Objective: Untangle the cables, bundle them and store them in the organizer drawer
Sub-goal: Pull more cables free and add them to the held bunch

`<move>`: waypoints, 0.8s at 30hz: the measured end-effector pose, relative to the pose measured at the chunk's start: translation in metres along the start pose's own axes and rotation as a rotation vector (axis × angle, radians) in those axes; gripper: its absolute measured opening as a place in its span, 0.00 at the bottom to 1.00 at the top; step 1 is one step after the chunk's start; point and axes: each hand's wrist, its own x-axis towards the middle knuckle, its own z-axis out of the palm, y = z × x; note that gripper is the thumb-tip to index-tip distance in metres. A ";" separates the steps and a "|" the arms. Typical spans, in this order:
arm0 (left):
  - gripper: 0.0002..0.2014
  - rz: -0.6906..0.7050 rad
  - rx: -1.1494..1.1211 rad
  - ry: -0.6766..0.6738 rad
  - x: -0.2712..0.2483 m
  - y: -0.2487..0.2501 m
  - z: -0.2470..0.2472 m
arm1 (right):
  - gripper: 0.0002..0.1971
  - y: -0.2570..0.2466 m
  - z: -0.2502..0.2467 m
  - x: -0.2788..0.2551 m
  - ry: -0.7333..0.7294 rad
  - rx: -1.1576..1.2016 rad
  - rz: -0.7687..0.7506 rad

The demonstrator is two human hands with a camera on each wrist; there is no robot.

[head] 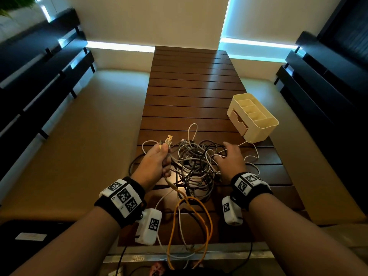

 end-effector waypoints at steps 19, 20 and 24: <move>0.14 -0.027 -0.019 0.014 0.008 -0.005 0.006 | 0.09 0.070 -0.028 0.010 0.121 0.015 0.086; 0.14 -0.027 -0.015 0.008 0.009 -0.005 0.008 | 0.08 0.073 -0.026 0.009 0.076 0.024 0.094; 0.14 -0.018 0.010 -0.009 0.011 -0.003 0.016 | 0.04 0.067 -0.019 -0.003 0.019 0.113 0.084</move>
